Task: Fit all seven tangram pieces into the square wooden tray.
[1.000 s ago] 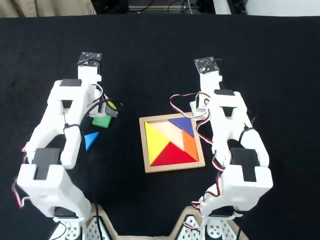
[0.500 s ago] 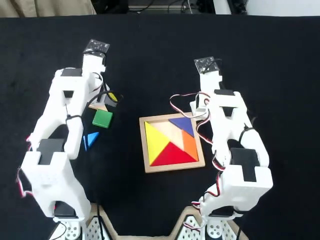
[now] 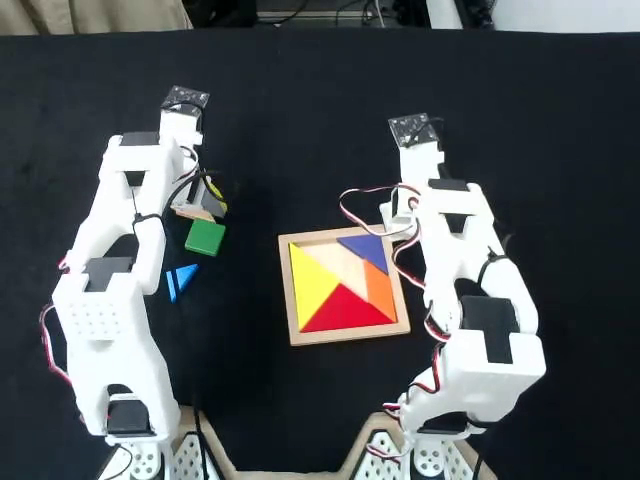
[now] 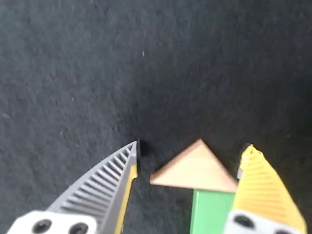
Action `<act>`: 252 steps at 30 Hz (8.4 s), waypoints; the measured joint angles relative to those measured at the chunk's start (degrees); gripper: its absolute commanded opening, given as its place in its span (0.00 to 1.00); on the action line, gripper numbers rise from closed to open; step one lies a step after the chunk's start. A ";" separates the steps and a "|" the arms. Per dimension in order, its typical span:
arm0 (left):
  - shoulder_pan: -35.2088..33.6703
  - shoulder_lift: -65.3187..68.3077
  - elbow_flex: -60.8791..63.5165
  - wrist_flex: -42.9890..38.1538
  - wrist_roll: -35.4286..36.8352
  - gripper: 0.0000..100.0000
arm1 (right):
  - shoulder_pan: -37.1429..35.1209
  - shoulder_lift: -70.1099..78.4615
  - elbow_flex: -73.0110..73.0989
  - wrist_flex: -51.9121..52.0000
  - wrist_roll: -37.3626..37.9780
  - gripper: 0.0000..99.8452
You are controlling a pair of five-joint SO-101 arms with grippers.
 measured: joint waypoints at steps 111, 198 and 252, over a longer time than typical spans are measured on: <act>-1.58 3.16 -11.16 19.08 7.65 0.15 | 0.00 0.00 0.53 -0.70 0.00 0.01; -8.18 -60.40 49.41 -3.52 22.51 0.29 | -32.79 -50.81 12.31 33.32 2.81 0.01; -7.03 -68.22 72.53 -23.91 31.47 0.29 | -19.16 -22.59 18.11 0.53 13.54 0.01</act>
